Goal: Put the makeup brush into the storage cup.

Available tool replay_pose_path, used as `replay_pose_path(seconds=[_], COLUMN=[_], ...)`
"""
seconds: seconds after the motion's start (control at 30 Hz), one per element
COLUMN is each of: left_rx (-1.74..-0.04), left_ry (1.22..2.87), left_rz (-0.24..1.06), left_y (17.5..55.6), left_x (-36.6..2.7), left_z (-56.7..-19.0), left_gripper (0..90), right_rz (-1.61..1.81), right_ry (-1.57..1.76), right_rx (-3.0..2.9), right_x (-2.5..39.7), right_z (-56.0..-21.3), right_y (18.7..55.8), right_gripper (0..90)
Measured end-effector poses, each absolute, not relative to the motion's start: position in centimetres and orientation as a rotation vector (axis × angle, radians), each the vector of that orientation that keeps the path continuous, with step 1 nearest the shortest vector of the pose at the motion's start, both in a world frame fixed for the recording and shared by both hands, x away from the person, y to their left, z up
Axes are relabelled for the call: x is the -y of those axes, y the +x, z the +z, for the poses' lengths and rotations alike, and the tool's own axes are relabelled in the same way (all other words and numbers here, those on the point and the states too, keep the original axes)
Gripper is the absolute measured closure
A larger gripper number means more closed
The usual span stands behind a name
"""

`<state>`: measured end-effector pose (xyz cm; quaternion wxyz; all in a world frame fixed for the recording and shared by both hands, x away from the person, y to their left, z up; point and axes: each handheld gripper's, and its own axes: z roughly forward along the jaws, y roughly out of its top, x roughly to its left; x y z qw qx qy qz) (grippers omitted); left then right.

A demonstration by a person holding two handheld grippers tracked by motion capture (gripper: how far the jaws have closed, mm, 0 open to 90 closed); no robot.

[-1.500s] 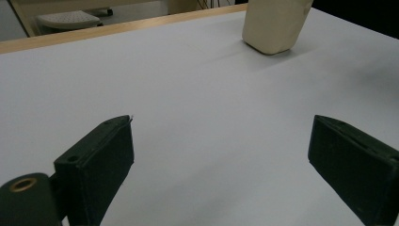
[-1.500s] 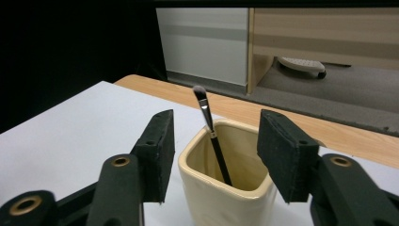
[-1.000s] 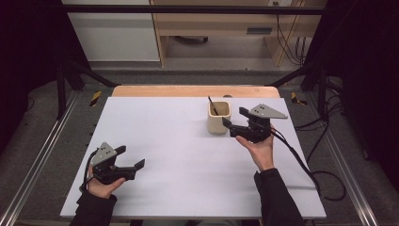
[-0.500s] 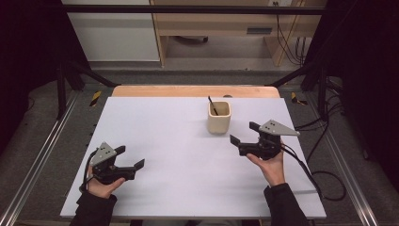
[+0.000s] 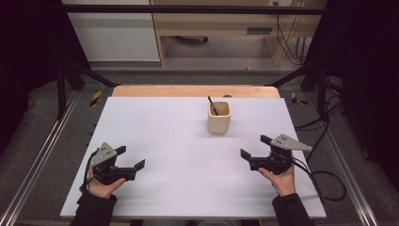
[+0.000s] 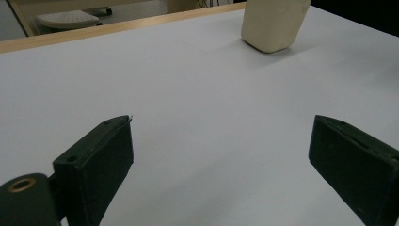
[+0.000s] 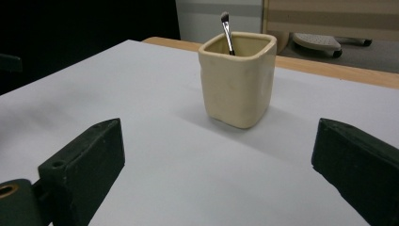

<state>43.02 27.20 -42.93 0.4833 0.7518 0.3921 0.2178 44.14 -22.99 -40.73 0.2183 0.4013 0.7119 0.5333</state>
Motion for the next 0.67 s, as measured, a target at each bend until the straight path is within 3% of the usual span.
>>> replay_pose_path(seconds=[0.67], left_rx=[-0.959], left_ry=[1.838], left_rz=[0.52], left_y=[43.0], left_x=[-26.9], left_z=[-43.3], left_gripper=[6.2], right_rz=[1.452], right_ry=[1.164], right_rx=[-1.957], right_x=[25.7], right_z=[-42.8], right_y=[42.0], right_gripper=[2.6])
